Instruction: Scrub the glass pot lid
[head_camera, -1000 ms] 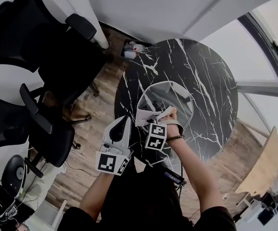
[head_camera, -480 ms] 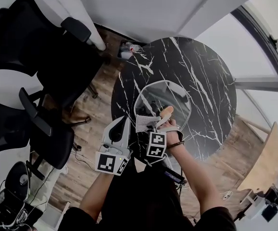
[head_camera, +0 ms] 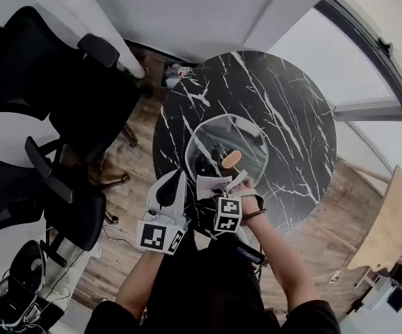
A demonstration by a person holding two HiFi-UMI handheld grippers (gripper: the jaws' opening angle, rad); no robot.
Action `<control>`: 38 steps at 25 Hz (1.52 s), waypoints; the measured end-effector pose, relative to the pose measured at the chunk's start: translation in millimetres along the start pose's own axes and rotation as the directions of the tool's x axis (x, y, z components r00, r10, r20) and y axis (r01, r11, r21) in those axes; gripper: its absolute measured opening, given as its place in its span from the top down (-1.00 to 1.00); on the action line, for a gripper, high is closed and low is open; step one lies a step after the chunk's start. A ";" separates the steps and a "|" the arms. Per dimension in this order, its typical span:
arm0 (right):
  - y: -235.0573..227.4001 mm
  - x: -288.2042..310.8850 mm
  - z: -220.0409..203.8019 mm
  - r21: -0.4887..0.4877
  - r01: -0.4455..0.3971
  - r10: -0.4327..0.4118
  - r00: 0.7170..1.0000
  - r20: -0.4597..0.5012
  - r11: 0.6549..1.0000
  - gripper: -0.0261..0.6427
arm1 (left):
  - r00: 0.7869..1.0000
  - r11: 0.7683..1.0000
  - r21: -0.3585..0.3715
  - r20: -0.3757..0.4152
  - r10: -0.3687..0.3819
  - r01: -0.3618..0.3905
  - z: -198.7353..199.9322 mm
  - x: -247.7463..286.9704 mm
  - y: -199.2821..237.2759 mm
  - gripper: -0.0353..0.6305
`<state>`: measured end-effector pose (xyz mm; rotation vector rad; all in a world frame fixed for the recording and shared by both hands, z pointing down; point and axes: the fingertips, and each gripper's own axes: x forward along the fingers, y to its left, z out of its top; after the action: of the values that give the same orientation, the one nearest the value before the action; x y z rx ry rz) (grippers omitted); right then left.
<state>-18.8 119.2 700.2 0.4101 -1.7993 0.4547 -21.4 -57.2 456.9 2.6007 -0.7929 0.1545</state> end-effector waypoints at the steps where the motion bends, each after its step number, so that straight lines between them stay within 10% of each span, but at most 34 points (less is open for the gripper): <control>1: 2.4 -0.1 -3.1 0.006 -0.004 0.004 1.000 0.003 1.000 0.74 | 1.000 1.000 0.001 -0.001 -0.006 0.006 -0.1 1.0 -2.7 0.89; 18: 35.5 5.5 -10.0 0.194 -0.098 0.084 0.993 0.083 0.976 0.74 | 0.997 0.997 0.021 -0.017 -0.071 0.071 9.7 -1.0 -39.7 0.89; 27: 40.2 -33.4 21.7 0.410 -0.357 0.190 0.899 0.395 0.839 0.73 | 0.997 0.997 0.033 -0.022 -0.075 0.075 11.8 -2.3 -42.7 0.89; 31: 25.9 -77.8 28.7 0.429 -0.342 0.065 0.838 0.542 0.836 0.73 | 0.997 0.997 0.032 -0.019 -0.070 0.071 4.9 -4.9 -40.5 0.89; 35: -5.6 -130.4 12.2 0.496 -0.031 -0.279 0.796 0.538 0.868 0.73 | 0.999 0.998 0.039 -0.003 -0.052 0.052 14.0 -4.6 -40.8 0.89; 38: -41.1 -156.1 -21.2 0.621 0.234 -0.549 0.743 0.382 0.748 0.73 | 0.998 0.997 0.046 0.012 -0.056 0.055 14.6 -4.1 -41.3 0.89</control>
<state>60.1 101.3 558.9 1.4448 -2.0190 0.5607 -2.1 -30.2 428.0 2.6667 -0.7293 0.1410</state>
